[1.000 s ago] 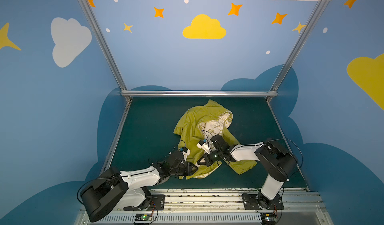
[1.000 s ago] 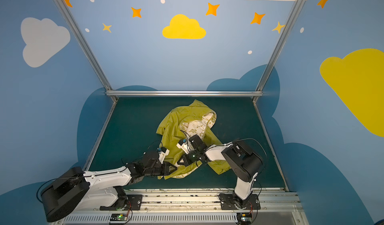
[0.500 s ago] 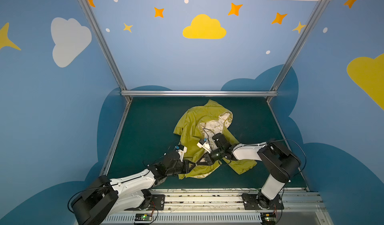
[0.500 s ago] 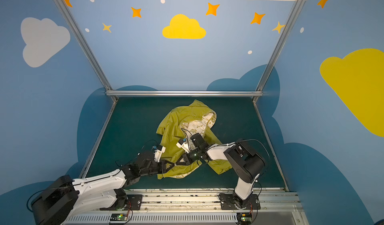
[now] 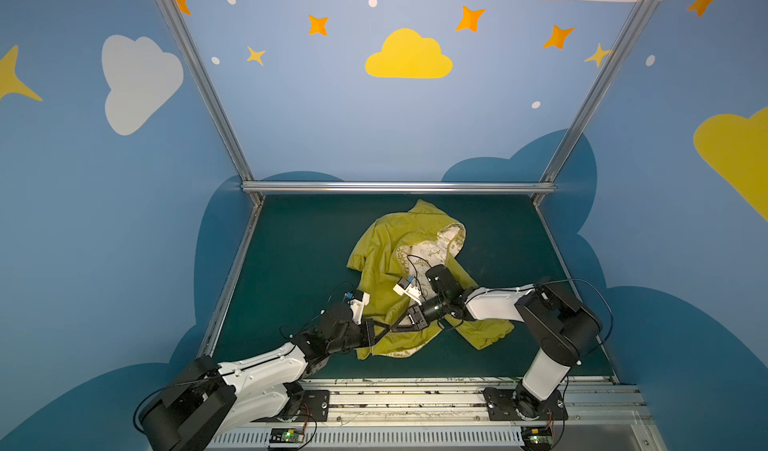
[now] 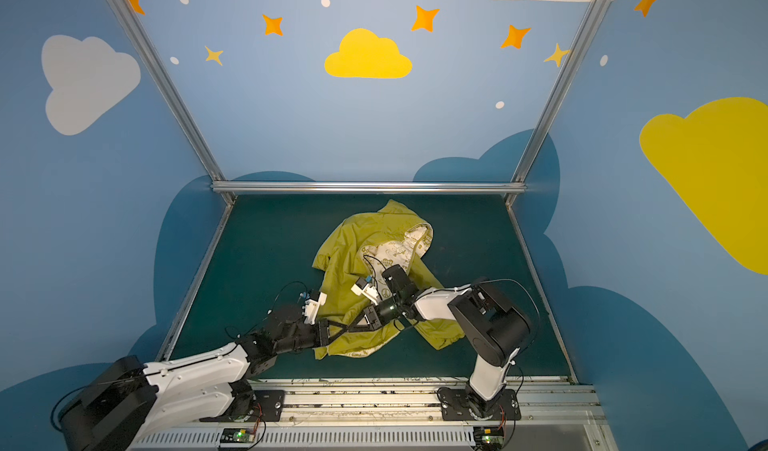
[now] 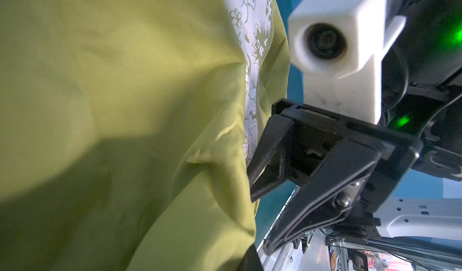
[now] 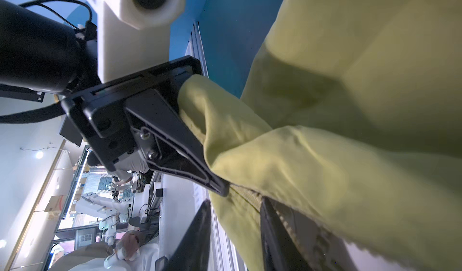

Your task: Zip up the jacket

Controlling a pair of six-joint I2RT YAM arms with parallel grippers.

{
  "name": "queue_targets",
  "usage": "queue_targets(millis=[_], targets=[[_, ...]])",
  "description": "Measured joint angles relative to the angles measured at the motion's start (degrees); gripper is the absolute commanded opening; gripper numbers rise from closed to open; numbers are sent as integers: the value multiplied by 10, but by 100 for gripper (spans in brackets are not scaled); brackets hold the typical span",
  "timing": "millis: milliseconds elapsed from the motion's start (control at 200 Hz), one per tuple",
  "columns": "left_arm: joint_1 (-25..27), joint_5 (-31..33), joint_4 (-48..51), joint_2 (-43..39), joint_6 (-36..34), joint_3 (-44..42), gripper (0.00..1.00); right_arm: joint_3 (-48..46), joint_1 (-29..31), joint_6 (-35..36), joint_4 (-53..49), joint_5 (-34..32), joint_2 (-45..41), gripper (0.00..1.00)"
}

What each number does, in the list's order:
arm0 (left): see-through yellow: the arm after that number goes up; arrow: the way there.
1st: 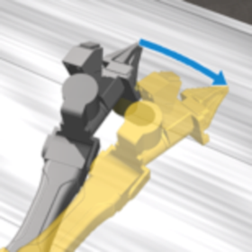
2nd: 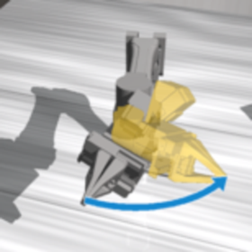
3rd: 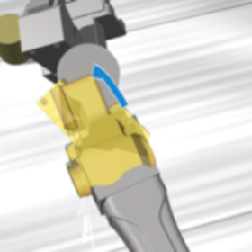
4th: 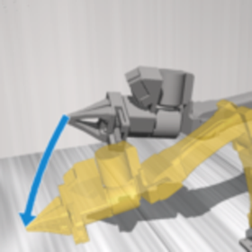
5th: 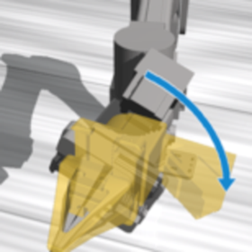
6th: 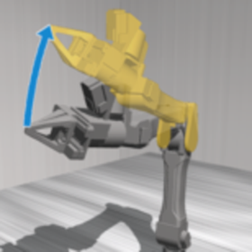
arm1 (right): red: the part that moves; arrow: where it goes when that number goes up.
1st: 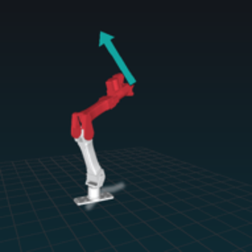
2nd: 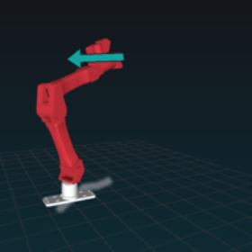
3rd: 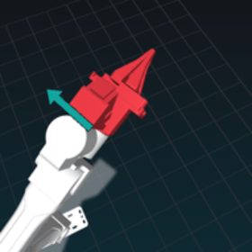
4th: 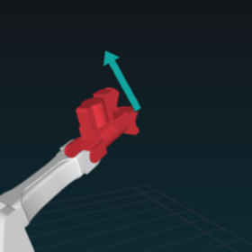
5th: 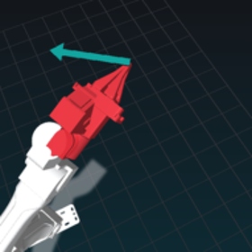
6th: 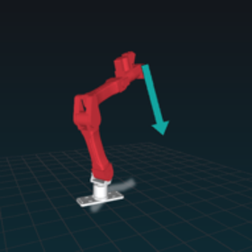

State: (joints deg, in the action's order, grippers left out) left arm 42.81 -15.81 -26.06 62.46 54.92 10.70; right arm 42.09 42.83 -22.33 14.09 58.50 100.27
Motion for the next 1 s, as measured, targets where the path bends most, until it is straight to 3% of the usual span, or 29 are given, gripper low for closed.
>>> queue_targets(millis=[145,556,996], targets=[[-8,-12,-34,9,11,-12,3,-11,-6,-41,46,11,4,35],[-28,-25,-131,-43,34,-37,3,-74,-33,-240,286,33,4,38],[-34,-21,-151,-94,36,-38,3,-88,-37,-370,476,47,34,35]])
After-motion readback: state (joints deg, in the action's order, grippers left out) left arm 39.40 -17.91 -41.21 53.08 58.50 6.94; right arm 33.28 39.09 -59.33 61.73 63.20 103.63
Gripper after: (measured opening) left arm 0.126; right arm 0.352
